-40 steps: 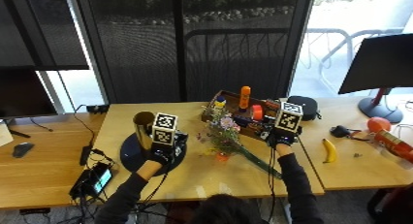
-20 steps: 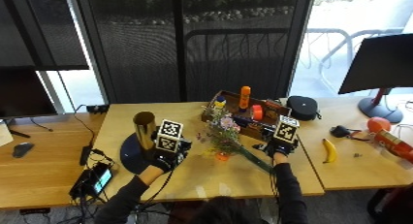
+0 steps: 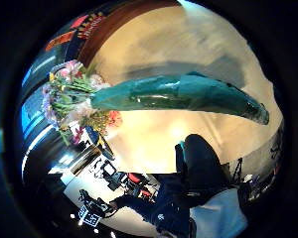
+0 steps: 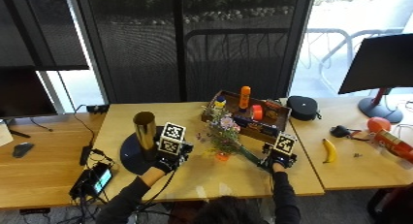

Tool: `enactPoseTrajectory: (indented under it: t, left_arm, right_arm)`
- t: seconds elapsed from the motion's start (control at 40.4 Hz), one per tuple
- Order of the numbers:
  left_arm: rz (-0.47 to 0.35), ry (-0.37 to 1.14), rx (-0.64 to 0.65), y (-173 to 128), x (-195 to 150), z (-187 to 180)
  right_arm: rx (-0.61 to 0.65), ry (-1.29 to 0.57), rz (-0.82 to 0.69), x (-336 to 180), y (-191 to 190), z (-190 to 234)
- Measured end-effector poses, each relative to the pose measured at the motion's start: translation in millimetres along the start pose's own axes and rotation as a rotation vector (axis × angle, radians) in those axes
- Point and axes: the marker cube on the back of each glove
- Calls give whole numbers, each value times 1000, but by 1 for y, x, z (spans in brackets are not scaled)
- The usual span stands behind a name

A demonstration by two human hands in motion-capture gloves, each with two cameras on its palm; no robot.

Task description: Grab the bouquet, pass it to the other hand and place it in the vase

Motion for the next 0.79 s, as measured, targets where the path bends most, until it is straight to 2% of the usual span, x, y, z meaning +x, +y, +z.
enactPoseTrajectory:
  t: [0.05, 0.124, 0.272, 0.396, 0.594, 0.718, 0.792]
  left_arm:
    - [-5, -13, -3, 1, 0, 0]
    - [-1, -24, -8, 1, 1, 2]
    - [3, -27, -11, -2, 1, 6]
    - [-2, -29, -16, -1, 2, 7]
    - [-4, -39, -10, 0, 3, 6]
    - [-10, -57, -24, 1, 3, 7]
    - [-6, -55, -25, -1, 4, 9]
  right_arm:
    - [9, 13, 40, 2, 11, 1]
    - [123, 32, 73, 4, 23, -3]
    - [-7, 57, 3, -1, 31, 11]
    - [85, 80, -31, -4, 18, 13]
    - [61, 78, -44, -5, 18, 21]
    - [142, 63, -47, -6, 9, 19]
    - [123, 57, 0, -4, 12, 20]
